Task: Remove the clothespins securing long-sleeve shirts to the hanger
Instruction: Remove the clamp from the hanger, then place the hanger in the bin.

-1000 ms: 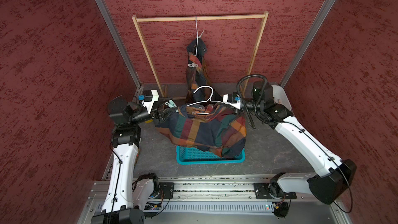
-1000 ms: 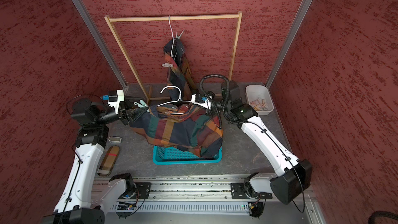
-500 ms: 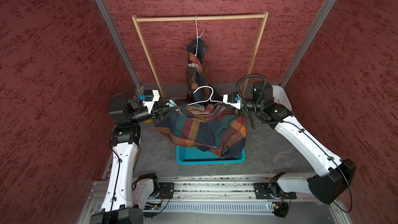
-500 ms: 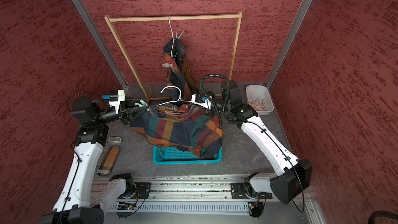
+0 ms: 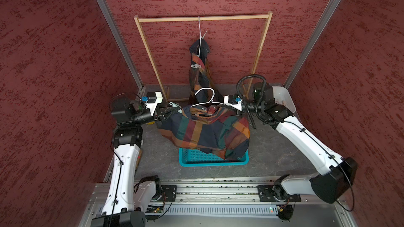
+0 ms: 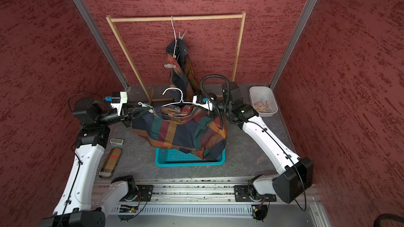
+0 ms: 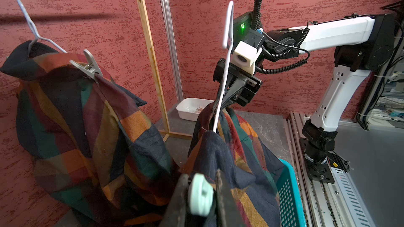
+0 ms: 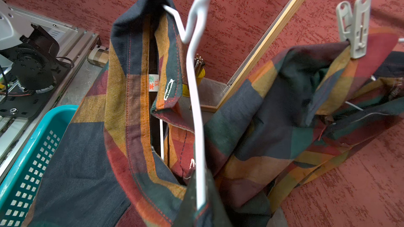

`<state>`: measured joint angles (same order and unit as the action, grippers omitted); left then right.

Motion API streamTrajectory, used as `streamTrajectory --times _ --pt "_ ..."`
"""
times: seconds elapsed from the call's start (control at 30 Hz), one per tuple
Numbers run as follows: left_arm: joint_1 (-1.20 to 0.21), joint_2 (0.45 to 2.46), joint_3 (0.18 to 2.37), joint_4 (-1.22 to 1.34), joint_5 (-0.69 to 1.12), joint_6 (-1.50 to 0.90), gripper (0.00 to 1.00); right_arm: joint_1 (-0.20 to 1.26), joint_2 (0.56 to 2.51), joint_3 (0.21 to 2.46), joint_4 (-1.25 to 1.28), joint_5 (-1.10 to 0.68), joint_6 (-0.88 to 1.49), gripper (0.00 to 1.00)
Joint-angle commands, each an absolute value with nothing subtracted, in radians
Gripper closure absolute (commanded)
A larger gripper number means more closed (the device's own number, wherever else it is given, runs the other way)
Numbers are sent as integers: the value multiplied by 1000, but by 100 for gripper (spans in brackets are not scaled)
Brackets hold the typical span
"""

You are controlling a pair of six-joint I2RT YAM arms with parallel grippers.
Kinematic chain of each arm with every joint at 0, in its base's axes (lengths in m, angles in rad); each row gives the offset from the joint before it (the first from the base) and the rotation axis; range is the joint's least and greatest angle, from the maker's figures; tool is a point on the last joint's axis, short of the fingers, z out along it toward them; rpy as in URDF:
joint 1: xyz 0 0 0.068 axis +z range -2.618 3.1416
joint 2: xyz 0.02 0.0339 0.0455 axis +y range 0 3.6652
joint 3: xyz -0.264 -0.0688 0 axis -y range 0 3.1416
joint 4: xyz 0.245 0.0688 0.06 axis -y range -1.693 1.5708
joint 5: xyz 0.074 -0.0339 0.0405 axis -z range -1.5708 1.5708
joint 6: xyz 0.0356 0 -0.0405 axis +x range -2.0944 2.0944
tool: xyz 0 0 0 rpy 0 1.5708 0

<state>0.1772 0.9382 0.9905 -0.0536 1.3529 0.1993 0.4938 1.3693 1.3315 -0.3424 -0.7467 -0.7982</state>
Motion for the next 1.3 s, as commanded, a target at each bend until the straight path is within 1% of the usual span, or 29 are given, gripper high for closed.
streamTrajectory --times 0.0,0.13,0.3,0.43,0.63,0.87,0.97,1.0,1.13,1.17,1.2,1.23,1.27 --pt "175 919 1014 -64 1358 211 100 499 1389 1340 -355 -708 -774 100" --pt "175 908 1020 -38 1354 191 100 499 1396 1285 -333 -698 -721 100" --pt "150 881 1023 24 1336 145 100 499 1363 1142 -218 -709 -611 100" --pt "80 868 1027 15 1284 168 100 499 1363 1045 -180 -699 -508 100" --pt "-47 860 1042 -78 1165 276 100 500 1349 898 -87 -667 -364 100" --pt "-115 871 1012 -32 1132 278 100 510 1370 860 -67 -593 -274 100" --pt "-122 879 1009 -25 1124 273 100 512 1366 861 -72 -563 -259 75" --pt "-126 877 1006 -23 1117 273 100 512 1359 862 -72 -539 -251 69" --pt "-150 872 990 -3 1063 268 100 524 1297 862 -64 -427 -229 56" --pt "-158 872 988 0 1046 269 100 530 1276 859 -57 -403 -233 29" --pt "-168 873 983 0 1028 269 100 541 1247 854 -43 -369 -233 19" --pt "-180 874 981 7 1004 268 100 552 1217 850 -29 -343 -238 17" --pt "-189 876 977 12 986 268 100 560 1195 848 -21 -324 -242 18"
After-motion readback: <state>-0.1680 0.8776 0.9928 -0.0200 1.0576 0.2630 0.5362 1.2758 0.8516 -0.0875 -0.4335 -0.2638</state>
